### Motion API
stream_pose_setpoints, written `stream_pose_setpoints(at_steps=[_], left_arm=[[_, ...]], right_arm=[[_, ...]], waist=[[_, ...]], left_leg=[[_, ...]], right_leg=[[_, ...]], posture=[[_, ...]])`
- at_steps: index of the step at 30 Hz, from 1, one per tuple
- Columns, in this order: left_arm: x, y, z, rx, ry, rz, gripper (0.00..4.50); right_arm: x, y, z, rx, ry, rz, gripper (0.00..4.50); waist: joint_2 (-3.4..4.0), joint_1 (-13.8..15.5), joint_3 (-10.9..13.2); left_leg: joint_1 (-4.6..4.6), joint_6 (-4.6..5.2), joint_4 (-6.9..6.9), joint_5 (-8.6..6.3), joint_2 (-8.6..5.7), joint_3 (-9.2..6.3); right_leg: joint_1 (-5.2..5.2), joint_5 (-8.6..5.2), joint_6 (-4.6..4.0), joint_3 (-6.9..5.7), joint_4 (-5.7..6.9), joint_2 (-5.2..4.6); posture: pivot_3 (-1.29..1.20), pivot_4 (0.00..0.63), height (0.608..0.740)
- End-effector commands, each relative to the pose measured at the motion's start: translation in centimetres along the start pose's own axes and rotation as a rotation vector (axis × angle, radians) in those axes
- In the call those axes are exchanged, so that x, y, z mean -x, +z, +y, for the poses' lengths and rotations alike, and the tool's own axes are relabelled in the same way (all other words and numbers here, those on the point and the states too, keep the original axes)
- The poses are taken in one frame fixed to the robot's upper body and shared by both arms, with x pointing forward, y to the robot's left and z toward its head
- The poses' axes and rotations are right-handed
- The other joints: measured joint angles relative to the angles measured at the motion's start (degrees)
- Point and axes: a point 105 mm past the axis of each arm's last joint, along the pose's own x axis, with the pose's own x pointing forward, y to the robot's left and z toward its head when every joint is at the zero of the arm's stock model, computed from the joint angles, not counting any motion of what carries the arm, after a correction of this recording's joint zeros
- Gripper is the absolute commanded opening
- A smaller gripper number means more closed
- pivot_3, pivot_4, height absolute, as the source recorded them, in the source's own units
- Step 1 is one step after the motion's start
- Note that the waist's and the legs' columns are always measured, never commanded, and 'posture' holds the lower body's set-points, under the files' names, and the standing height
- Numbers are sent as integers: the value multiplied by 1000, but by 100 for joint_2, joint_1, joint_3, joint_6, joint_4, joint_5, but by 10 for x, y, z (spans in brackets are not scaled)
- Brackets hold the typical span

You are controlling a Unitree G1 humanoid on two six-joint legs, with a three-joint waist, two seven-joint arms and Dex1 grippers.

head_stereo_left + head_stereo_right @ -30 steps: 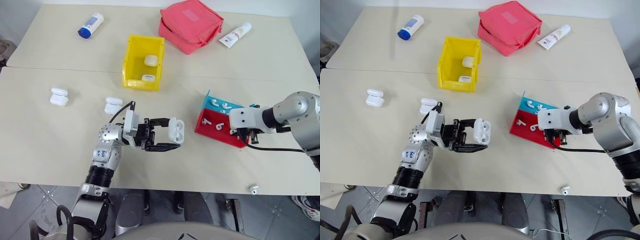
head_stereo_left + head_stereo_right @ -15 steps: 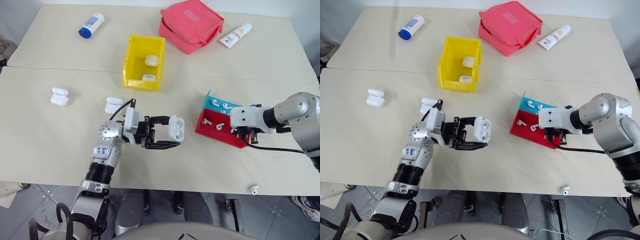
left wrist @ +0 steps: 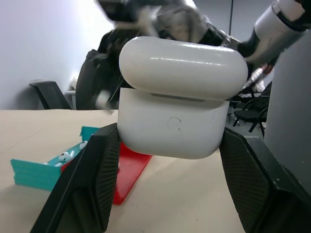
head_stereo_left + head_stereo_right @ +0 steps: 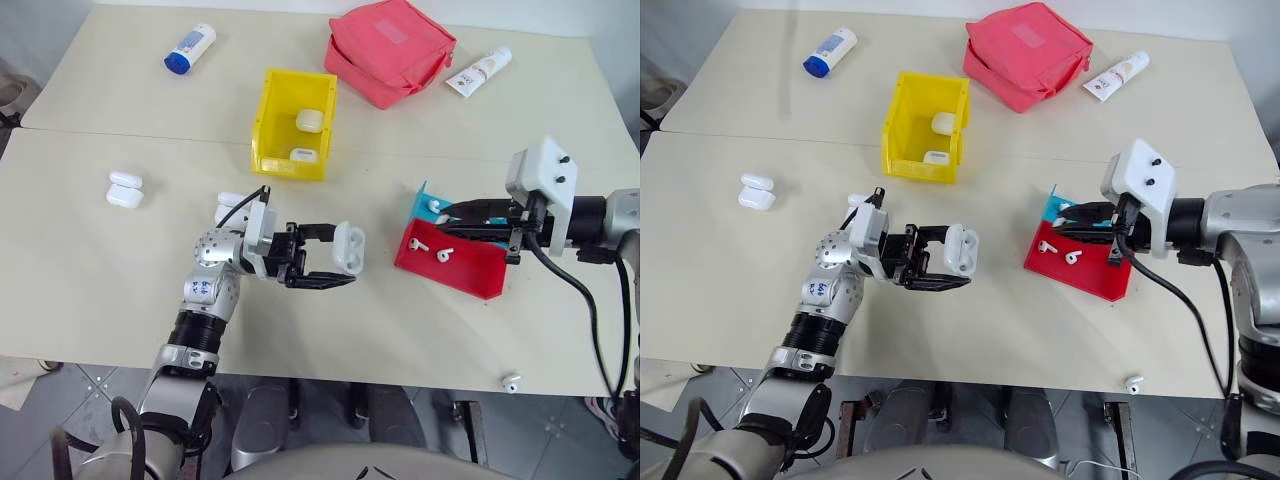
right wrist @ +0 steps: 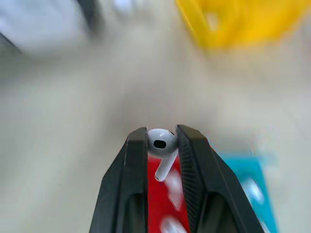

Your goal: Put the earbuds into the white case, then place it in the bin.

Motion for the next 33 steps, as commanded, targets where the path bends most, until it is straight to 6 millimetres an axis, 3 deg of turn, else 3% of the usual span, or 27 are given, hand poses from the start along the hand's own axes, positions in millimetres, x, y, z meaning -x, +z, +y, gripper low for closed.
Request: stream_pose_setpoints(at_steps=[1, 4, 7, 17, 33], left_arm=[[-2, 6, 4, -5, -38, -24, 2729], [-5, 8, 6, 3, -96, -18, 2729], [-12, 13, 5, 2, -160, -19, 2729], [-17, 27, -2, 5, -232, -24, 2729], [-15, 31, -16, 18, -253, -19, 2729]], right_arm=[[-5, 33, 24, 16, 67, -196, 541], [-21, 52, 44, -18, 138, -371, 541], [-36, 53, 53, -47, 166, -413, 541], [-57, 45, 52, -68, 143, -464, 541], [-61, 31, 38, -43, 97, -438, 541]], waist=[[0, -3, 0], [0, -18, 0], [0, -17, 0], [0, -16, 0], [0, -12, 0]], left_leg=[[0, 0, 0, 0, -1, 0], [0, 0, 0, 0, 0, 0], [0, -2, -1, 1, 1, 0], [-1, 1, -1, 0, -5, 3], [-1, 1, -2, -1, -1, 4]], right_leg=[[0, 0, 0, 0, 2, -1], [-1, 0, 0, 0, 3, 1], [-3, 0, 0, 1, 5, 6], [-4, 0, 0, 6, 6, 8], [-4, 0, 0, 8, 4, 12]], posture=[[0, 150, 740], [0, 150, 740], [0, 150, 740], [0, 150, 740], [0, 150, 740]])
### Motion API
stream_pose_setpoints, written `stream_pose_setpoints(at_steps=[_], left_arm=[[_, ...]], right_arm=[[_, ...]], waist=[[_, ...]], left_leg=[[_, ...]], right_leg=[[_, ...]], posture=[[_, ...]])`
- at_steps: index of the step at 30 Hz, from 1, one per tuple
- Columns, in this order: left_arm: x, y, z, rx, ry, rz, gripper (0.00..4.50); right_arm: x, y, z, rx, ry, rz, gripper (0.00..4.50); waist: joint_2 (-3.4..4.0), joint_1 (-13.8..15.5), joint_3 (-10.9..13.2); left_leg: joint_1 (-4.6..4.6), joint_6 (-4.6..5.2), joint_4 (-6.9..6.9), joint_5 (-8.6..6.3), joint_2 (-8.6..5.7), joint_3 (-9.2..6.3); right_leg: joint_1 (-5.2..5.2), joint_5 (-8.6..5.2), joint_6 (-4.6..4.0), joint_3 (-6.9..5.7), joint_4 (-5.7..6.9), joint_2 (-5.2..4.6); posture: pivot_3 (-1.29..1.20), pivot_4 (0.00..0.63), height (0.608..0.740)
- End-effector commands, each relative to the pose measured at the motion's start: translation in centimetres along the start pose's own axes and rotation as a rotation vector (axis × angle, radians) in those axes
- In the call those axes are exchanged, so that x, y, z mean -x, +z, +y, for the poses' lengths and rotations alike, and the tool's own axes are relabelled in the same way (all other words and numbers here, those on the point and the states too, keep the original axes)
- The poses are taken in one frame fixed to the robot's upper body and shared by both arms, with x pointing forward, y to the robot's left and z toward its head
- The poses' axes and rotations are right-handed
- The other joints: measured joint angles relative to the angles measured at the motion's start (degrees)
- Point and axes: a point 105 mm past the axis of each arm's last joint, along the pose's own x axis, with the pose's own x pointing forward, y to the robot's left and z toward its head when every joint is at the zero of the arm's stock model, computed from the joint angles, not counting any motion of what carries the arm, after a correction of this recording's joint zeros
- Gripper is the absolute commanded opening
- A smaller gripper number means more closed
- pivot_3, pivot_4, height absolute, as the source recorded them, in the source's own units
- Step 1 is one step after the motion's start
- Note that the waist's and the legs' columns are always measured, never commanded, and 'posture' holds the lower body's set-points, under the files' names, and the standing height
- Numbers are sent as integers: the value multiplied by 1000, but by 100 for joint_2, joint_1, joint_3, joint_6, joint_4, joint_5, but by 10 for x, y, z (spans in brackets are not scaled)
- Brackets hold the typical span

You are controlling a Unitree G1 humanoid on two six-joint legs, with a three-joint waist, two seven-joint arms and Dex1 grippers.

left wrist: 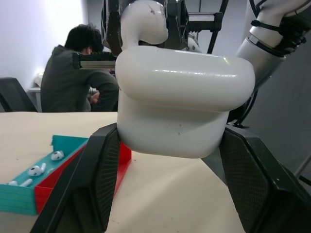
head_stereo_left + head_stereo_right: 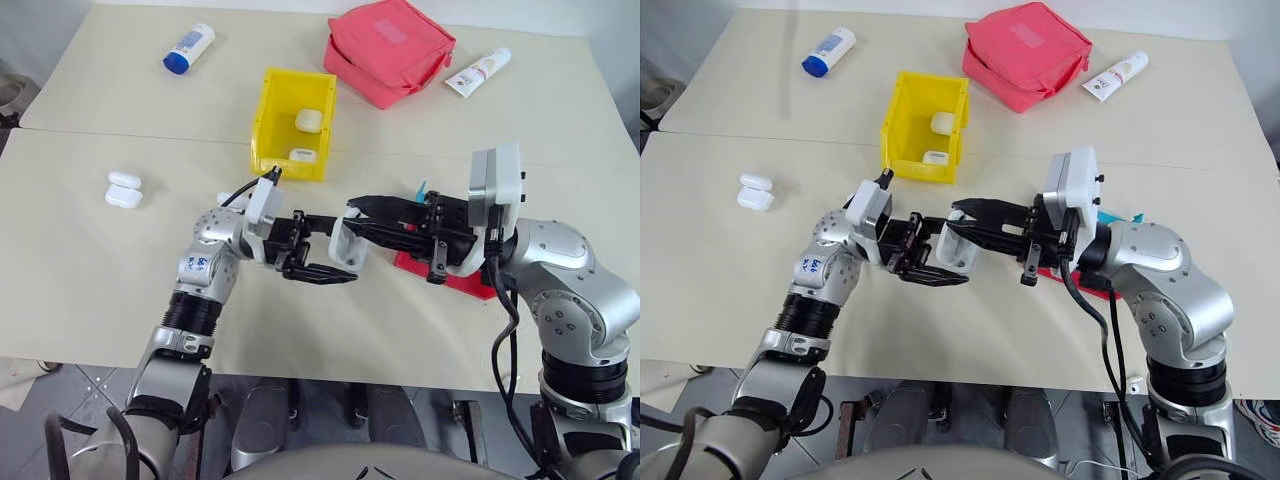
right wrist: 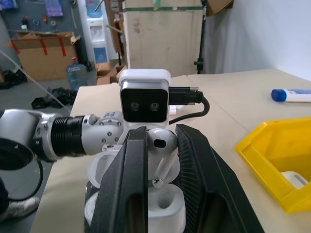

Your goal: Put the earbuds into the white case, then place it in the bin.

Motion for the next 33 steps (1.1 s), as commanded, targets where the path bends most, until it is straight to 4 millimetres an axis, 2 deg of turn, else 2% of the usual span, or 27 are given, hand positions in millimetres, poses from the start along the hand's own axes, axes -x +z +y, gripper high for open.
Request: stream_pose_setpoints(at_steps=[1, 11, 25, 33], left_arm=[[-8, 15, -11, -71, -123, -36, 2729], [-5, 19, -3, -86, -71, -50, 2729], [4, 17, -2, -73, -20, -48, 2729], [2, 17, -1, -75, -4, -67, 2729]], right_arm=[[4, -6, -4, 2, -28, 31, 541], [8, -9, -1, -5, -26, 47, 541], [11, 0, -7, 22, -61, 30, 541], [7, -2, -3, 9, -44, 28, 541]], waist=[[0, -2, 0], [0, -1, 0], [0, 1, 0], [0, 0, 0]], left_leg=[[0, 0, 0, 0, 1, 0], [0, 0, 0, 0, 0, 0], [0, 0, -1, 0, 0, -1], [0, 0, -1, 0, 0, 0]], right_leg=[[0, 0, 0, 0, 0, 0], [0, 0, 0, 0, 0, 0], [0, 0, 0, 0, -1, -2], [0, 0, 0, 0, -1, -2]], posture=[[0, 150, 740], [0, 150, 740], [0, 150, 740], [0, 150, 740]])
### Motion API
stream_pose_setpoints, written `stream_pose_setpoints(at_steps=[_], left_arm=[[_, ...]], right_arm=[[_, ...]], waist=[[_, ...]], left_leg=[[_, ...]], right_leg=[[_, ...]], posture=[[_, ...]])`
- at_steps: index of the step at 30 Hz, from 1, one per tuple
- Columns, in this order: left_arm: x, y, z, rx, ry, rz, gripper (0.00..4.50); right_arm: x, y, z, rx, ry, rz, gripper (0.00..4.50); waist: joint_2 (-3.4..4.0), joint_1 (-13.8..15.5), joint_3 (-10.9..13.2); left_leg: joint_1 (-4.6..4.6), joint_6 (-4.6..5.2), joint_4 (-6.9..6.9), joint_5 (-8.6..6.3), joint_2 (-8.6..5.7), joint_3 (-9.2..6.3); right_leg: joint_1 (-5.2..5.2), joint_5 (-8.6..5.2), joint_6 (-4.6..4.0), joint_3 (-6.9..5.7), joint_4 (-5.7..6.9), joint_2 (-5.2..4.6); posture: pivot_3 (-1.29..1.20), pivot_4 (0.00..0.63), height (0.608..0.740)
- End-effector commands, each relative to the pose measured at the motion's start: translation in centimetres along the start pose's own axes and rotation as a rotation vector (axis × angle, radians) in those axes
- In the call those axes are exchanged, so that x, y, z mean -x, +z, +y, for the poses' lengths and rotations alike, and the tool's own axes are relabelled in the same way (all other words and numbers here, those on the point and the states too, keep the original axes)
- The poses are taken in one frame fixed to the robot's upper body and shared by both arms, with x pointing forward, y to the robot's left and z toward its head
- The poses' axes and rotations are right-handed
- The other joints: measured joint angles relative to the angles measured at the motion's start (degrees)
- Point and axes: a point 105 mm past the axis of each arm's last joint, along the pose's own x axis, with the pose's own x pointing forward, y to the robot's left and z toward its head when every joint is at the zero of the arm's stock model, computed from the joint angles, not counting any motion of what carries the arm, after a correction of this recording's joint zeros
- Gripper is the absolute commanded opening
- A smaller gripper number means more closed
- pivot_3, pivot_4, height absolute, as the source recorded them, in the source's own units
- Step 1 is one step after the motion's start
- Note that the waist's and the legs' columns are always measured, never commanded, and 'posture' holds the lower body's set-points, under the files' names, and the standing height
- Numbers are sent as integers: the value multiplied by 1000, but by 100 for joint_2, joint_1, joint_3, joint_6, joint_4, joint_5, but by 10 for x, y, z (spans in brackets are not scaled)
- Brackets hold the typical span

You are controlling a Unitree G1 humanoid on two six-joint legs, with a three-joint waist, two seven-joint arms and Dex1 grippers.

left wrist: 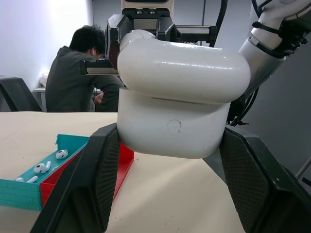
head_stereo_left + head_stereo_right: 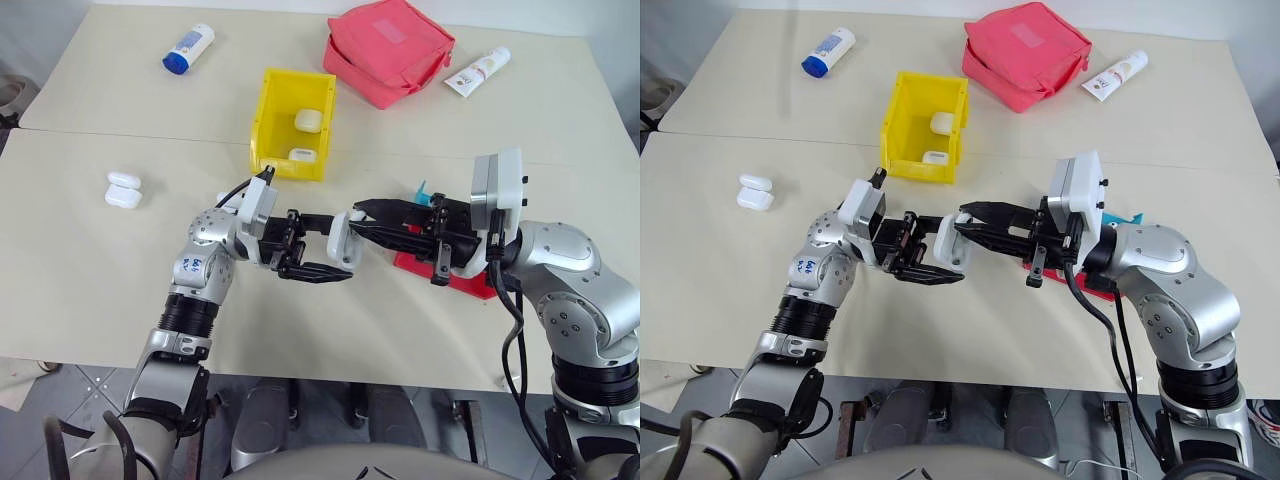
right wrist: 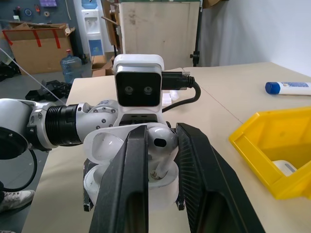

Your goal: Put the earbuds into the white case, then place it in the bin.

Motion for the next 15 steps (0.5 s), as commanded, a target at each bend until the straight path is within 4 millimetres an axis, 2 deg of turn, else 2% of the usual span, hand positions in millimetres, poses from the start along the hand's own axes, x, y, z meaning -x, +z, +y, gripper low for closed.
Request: stream_pose_setpoints(at_steps=[1, 6, 15], left_arm=[[-4, 13, -3, -58, -33, -51, 2729], [-5, 15, -3, -64, -42, -59, 2729], [-3, 22, 2, -96, -33, -55, 2729]], right_arm=[[0, -2, 1, 10, -10, 19, 541], [-1, -12, 8, -5, 29, 56, 541], [4, -28, 9, -13, 56, 138, 541]], waist=[[0, 1, 0], [0, -1, 0], [0, 2, 0]], left_leg=[[0, 0, 0, 0, 0, 0], [0, 0, 0, 0, 0, 0], [0, 0, 0, 0, 0, 0]], right_leg=[[0, 0, 0, 0, 0, 0], [0, 0, 0, 0, 0, 0], [0, 0, 0, 0, -1, 0]], posture=[[0, 150, 740], [0, 150, 740], [0, 150, 740]])
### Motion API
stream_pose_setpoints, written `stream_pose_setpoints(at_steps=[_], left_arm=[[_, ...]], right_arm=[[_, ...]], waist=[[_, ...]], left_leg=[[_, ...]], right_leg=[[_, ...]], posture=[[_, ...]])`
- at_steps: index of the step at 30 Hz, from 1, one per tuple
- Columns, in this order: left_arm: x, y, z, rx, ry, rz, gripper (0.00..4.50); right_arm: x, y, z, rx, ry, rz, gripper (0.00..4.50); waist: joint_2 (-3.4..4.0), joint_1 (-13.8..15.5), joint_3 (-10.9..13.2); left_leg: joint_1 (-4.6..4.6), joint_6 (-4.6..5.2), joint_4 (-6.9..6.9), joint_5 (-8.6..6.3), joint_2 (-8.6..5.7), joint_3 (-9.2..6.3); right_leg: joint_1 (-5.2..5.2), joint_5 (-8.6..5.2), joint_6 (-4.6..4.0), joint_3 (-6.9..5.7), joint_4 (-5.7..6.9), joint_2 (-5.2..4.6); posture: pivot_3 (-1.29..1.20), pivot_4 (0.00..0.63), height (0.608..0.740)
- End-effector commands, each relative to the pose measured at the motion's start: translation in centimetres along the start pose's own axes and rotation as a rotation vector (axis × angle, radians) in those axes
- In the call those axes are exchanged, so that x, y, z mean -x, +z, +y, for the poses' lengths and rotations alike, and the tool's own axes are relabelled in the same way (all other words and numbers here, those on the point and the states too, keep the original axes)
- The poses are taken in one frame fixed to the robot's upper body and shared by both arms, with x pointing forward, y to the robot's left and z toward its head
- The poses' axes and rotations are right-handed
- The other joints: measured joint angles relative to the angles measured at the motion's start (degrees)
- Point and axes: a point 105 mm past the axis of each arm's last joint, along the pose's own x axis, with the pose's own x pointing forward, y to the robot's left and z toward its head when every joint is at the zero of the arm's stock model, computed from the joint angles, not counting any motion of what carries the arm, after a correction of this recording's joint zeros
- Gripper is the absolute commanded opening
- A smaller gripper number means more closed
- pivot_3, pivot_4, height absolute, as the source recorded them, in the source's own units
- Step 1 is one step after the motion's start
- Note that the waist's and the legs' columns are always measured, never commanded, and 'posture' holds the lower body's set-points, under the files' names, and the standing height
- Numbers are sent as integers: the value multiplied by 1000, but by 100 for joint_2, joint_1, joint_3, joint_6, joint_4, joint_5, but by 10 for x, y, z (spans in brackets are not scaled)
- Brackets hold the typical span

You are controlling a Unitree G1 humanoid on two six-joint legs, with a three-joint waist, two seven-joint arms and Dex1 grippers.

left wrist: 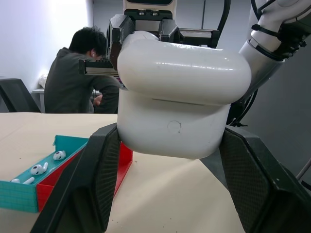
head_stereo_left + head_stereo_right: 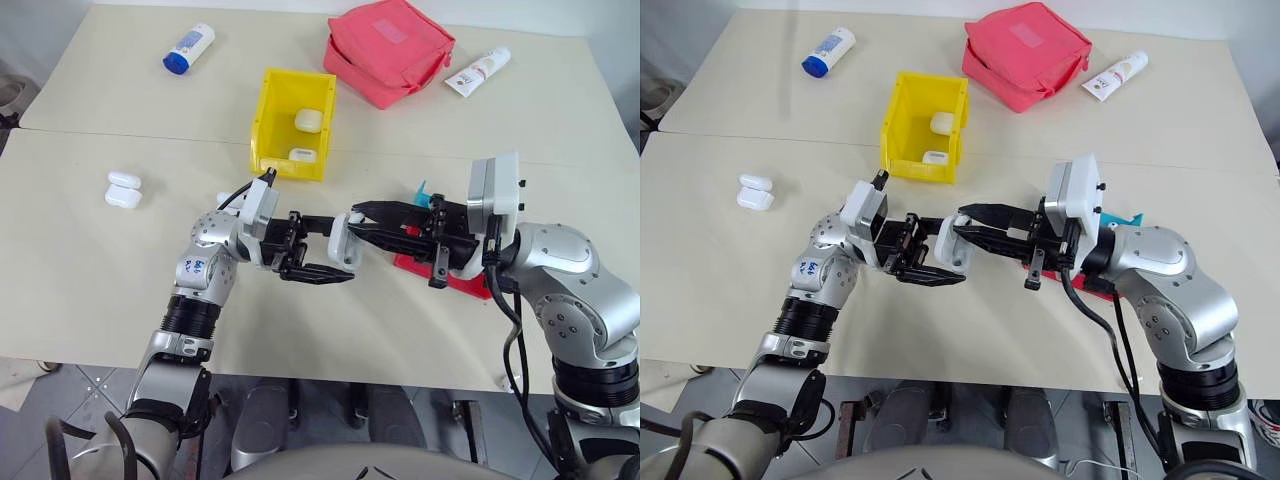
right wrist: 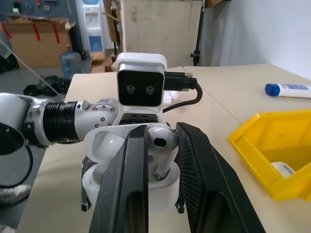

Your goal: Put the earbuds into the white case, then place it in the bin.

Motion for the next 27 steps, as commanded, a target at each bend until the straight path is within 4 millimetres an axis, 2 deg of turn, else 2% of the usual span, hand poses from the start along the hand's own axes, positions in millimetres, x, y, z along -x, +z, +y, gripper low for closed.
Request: stream_pose_setpoints(at_steps=[1, 6, 14, 27], left_arm=[[0, 25, 3, -113, -26, -54, 2729], [3, 25, 4, -123, -10, -49, 2729], [3, 20, 4, -130, 4, -51, 2729], [-7, 18, -4, -133, -99, -27, 2729]], right_arm=[[4, -25, 7, -56, 35, 105, 541], [6, -25, 8, -55, 41, 106, 541], [-3, -19, 17, -75, 71, 58, 541], [-9, -27, 9, -35, 157, 138, 541]], waist=[[0, -2, 0], [0, -2, 0], [0, -2, 0], [0, -4, 0]], left_leg=[[0, 0, 0, 0, 0, 0], [0, 0, 0, 0, 1, 0], [0, 0, 0, 0, 1, -1], [0, 0, 0, 0, 1, 0]], right_leg=[[0, 0, 0, 0, 0, 0], [0, 0, 0, 0, 0, 0], [0, 0, 0, -1, -1, -1], [0, 0, 0, 0, -1, 0]], posture=[[0, 150, 740], [0, 150, 740], [0, 150, 740], [0, 150, 740]])
